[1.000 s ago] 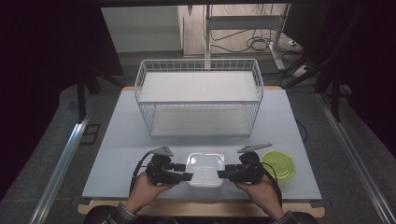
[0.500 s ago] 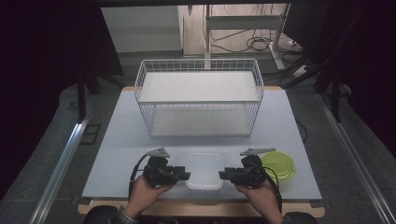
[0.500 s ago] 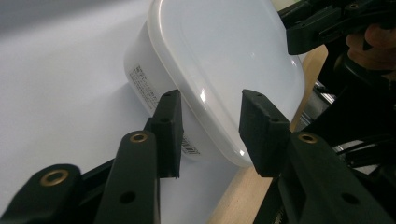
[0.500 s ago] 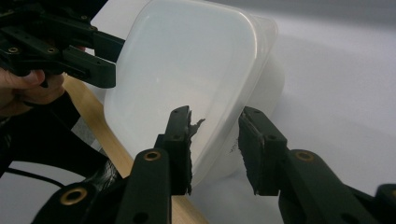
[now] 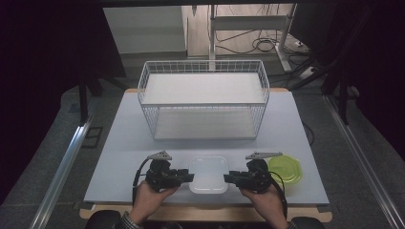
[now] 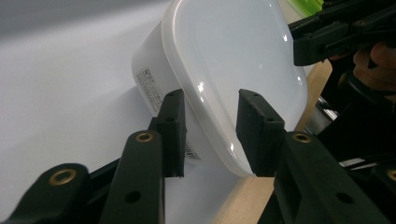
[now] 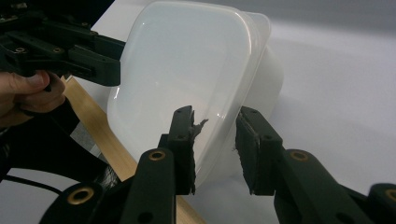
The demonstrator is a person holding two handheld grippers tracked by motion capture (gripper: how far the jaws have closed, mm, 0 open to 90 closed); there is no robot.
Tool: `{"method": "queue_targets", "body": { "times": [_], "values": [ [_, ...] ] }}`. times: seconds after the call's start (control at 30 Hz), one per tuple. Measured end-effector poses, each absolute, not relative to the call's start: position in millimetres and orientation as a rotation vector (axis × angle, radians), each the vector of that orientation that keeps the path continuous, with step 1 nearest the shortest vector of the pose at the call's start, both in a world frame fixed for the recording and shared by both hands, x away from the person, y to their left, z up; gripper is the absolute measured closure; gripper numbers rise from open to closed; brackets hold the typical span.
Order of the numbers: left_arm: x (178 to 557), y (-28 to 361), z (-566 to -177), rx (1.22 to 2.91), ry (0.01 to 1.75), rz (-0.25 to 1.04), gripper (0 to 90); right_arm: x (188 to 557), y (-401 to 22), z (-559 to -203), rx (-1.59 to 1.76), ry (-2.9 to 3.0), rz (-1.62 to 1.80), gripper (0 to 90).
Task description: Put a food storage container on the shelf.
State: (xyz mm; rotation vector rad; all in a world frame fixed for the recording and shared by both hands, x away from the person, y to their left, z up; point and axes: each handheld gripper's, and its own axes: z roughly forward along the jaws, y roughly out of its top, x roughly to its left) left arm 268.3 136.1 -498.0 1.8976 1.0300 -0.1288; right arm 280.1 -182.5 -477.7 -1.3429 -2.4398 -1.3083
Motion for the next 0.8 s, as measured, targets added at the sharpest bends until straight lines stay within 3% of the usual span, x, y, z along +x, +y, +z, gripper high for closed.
{"method": "queue_targets", "body": {
  "times": [0.27, 0.8],
  "values": [
    [264.5, 140.9, -497.5, 1.839, 1.039, -0.113, 77.3, 279.6, -185.5, -476.0, -1.385, -2.416, -1.363, 78.6],
    [265.7, 140.9, -498.5, 1.802, 1.064, -0.046, 79.2, 277.7, -179.3, -474.4, -1.375, -2.496, -1.445, 79.0]
  ]
}}
